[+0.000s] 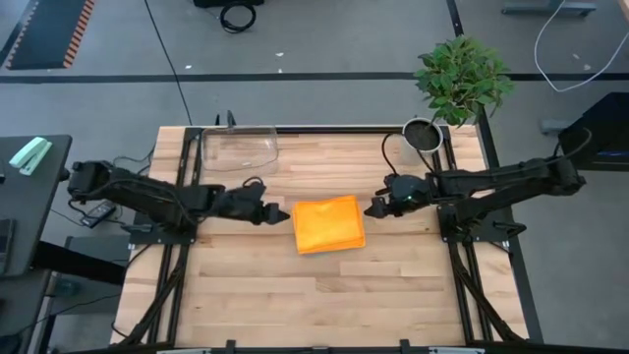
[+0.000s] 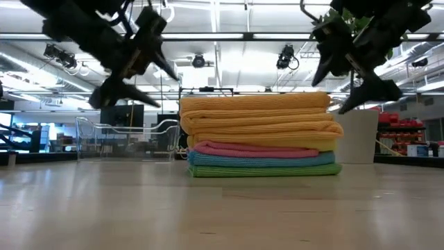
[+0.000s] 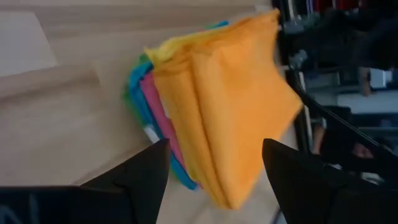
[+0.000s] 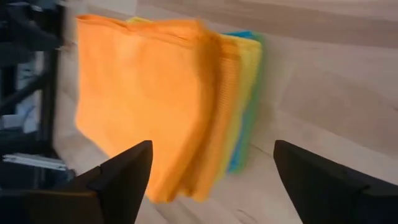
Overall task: Fold microfiber towels
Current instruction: Put the folded and stacked towels into the transparent bin
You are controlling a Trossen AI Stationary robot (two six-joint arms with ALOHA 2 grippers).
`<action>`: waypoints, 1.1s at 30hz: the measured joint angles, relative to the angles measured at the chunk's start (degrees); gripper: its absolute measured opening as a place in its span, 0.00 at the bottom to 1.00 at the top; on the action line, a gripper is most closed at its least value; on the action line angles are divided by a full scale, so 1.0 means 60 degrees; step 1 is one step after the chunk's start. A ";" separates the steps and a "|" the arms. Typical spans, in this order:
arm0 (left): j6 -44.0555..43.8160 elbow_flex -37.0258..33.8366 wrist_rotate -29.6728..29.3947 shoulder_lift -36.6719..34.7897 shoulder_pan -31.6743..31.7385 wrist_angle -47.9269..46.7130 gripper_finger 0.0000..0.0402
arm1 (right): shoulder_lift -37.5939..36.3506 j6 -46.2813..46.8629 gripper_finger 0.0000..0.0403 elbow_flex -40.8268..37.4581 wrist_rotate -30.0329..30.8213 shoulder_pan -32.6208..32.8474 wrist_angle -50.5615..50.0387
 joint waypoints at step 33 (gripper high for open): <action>-0.0541 0.0509 -0.1065 0.2376 -0.1069 0.2403 0.62 | 0.0919 -0.0617 0.87 0.0000 -0.0608 0.0000 -0.0154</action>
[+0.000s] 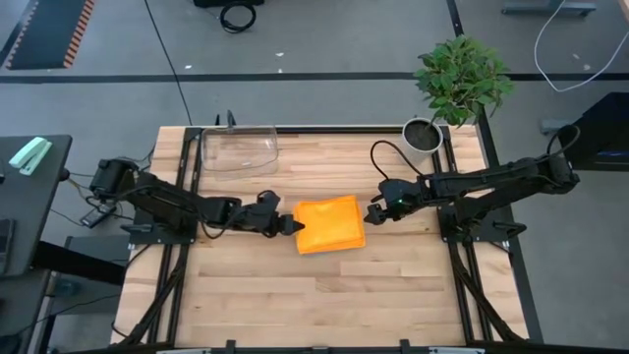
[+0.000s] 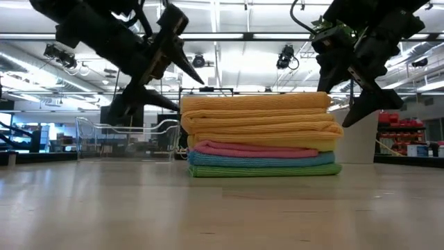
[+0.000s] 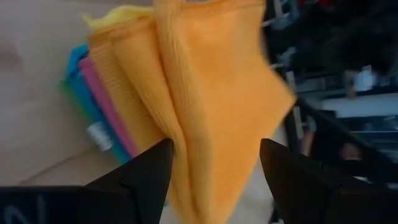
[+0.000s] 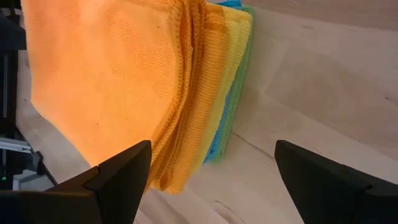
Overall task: Fold microfiber towels
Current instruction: Put the folded and stacked towels into the transparent bin
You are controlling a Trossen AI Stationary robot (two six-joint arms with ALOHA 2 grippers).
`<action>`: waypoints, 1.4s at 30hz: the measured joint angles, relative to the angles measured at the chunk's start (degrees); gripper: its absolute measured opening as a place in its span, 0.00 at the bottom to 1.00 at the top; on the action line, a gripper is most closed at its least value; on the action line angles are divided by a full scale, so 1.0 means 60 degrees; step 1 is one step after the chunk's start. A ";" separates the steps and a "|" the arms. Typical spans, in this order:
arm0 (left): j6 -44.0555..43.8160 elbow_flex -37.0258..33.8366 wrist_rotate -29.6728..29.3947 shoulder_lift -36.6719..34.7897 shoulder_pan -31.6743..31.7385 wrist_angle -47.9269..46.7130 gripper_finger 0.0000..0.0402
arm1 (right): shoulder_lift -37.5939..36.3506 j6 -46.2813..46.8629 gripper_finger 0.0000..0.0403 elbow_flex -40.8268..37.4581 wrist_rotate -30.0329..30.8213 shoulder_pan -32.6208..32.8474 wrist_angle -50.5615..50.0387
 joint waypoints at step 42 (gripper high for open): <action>-0.1254 0.1112 0.0500 0.3129 -0.0090 -0.0519 0.62 | 0.0000 0.0397 0.87 0.0000 -0.0244 -0.0007 0.0512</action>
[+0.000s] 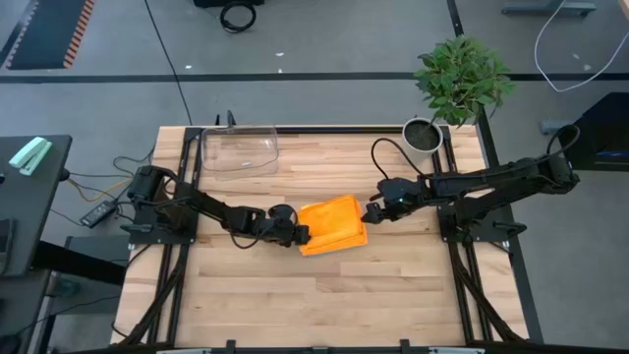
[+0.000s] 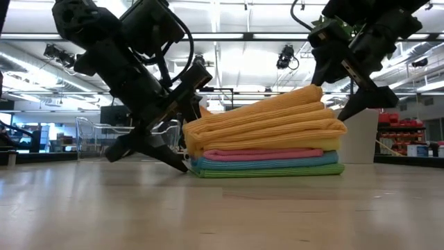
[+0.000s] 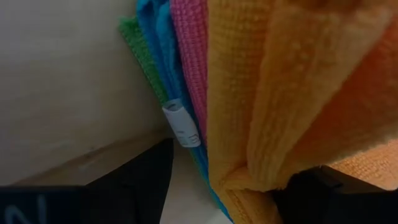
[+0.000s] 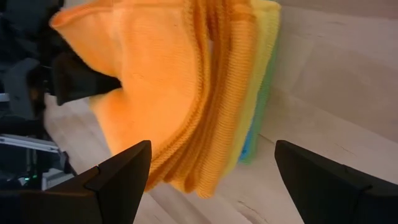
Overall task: Fold microfiber towels
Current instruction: Put the folded and stacked towels into the transparent bin
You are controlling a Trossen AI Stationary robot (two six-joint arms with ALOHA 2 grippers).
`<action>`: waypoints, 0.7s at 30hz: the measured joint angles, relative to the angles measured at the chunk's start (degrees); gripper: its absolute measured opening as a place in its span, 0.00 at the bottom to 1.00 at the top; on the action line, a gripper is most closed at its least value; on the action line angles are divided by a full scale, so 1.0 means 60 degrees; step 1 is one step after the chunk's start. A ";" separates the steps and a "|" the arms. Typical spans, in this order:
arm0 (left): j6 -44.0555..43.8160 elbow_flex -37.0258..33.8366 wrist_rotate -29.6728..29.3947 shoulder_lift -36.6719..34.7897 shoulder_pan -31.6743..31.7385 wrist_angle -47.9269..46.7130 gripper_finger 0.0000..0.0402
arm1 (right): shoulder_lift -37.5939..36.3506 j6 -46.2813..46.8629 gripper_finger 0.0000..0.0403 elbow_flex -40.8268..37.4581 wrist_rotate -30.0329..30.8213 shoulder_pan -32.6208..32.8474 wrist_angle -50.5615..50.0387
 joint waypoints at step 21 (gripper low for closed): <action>-0.0189 0.0004 -0.0026 0.0107 0.0127 0.0062 0.62 | 0.2702 0.0236 0.87 0.0000 0.0892 0.0007 0.1585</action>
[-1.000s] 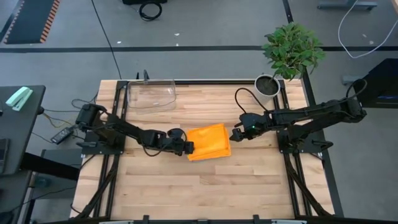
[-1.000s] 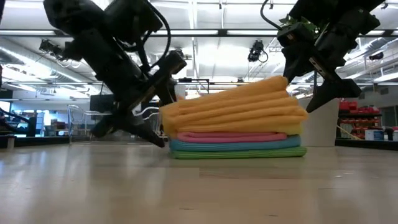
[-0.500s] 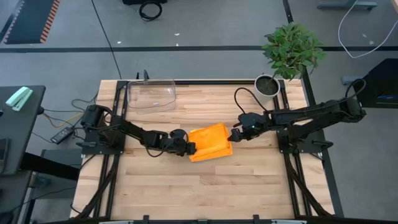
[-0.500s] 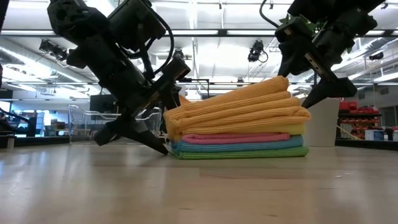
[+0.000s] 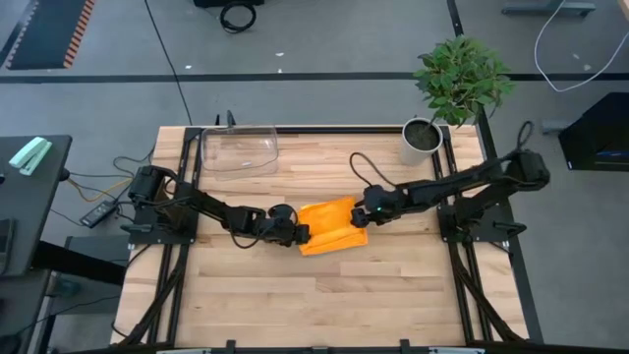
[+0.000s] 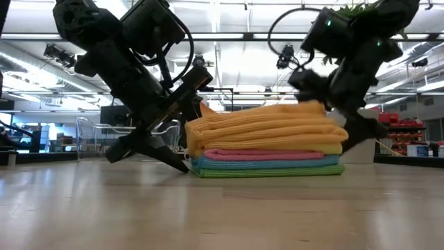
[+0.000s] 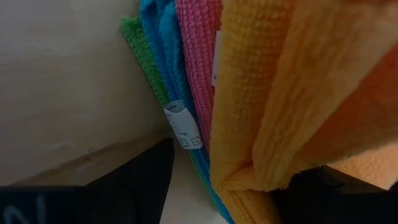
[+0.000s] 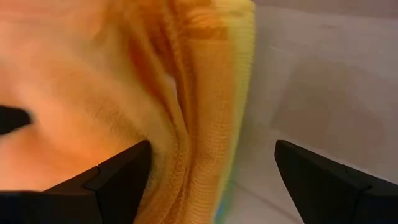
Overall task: Fold microfiber towels
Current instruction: Put the folded and stacked towels into the transparent bin
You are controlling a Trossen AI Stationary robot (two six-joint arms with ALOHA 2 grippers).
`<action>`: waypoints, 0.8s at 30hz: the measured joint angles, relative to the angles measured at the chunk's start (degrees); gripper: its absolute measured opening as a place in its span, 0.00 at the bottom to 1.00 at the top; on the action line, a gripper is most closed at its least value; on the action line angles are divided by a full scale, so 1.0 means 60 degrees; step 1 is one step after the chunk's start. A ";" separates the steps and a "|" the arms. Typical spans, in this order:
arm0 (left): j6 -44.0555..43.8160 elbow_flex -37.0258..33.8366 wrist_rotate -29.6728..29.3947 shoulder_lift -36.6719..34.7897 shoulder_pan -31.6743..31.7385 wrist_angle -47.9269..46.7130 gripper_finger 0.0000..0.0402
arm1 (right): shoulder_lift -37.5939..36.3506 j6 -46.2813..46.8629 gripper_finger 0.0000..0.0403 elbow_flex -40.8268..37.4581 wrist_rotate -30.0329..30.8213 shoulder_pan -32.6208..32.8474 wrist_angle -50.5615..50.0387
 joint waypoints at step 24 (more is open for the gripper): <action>-0.0687 0.0015 -0.0118 0.1168 0.0118 0.1654 0.58 | 0.1765 -0.0013 0.83 -0.0510 -0.0146 -0.0007 0.3339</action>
